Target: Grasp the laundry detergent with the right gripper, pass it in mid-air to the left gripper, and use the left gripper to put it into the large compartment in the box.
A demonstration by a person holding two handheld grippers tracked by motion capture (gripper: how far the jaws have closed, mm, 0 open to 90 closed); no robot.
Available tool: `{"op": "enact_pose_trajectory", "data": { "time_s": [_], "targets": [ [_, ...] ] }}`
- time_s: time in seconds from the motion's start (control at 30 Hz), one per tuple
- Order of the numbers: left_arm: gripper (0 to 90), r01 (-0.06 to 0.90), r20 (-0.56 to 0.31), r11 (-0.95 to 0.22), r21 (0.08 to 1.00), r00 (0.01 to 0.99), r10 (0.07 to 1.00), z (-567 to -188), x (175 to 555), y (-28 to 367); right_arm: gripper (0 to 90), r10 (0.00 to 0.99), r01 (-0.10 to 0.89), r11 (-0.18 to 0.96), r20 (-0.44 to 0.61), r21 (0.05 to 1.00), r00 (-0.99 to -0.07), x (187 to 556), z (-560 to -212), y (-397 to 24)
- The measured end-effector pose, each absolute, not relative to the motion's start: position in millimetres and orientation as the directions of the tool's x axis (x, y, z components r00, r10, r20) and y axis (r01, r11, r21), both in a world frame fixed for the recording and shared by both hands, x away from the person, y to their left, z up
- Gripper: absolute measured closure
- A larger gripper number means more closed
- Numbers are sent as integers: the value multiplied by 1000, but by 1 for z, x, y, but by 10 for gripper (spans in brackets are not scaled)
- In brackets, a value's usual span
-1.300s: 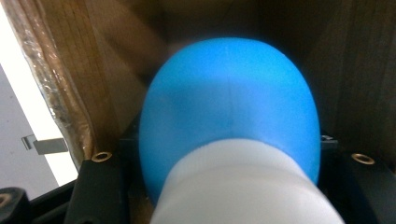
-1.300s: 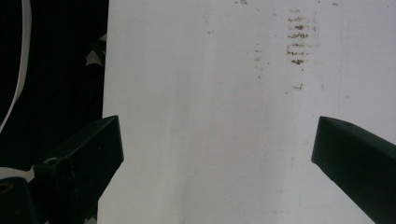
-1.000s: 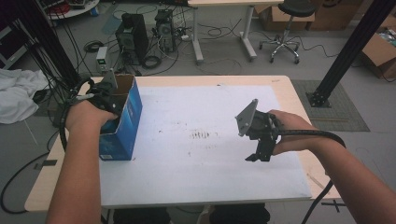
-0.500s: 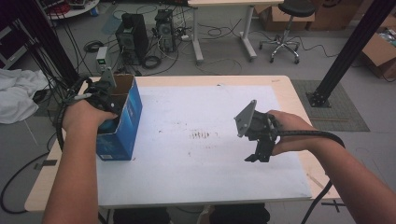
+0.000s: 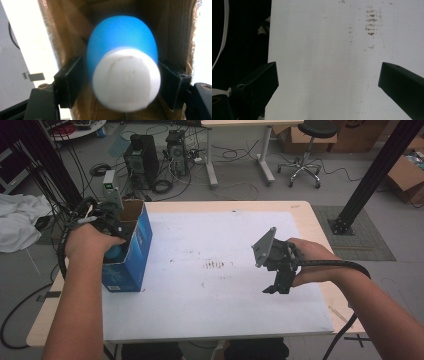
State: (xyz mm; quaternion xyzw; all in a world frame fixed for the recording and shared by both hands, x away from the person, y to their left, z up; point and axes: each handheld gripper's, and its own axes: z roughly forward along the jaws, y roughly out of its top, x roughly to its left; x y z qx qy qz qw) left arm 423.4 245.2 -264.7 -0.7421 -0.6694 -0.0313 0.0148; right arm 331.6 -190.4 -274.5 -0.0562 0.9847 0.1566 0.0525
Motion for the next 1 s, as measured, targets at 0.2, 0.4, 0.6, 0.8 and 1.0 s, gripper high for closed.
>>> {"op": "enact_pose_trajectory", "data": {
  "time_s": [0.2, 0.4, 0.6, 0.8, 1.0],
  "targets": [
    [220, 992, 79, -118, 34, 115, 990, -255, 421, 244, 27, -95, -129, 944, -125, 304, -988, 331, -274, -192],
    [204, 991, 87, -129, 48, 124, 988, -247, 418, 242, 28, -95, -129, 943, -124, 306, -988, 332, -274, -192],
    [154, 981, 112, -186, 50, 179, 977, -233, 414, 235, 28, -91, -126, 943, -125, 308, -988, 331, -273, -193],
    [148, 973, 121, -216, 79, 205, 971, -216, 410, 230, 28, -89, -122, 945, -121, 305, -989, 333, -274, -193],
    [130, 967, 115, -241, 88, 231, 966, -200, 407, 229, 25, -91, -125, 943, -123, 309, -988, 332, -271, -191]
  ]
}}
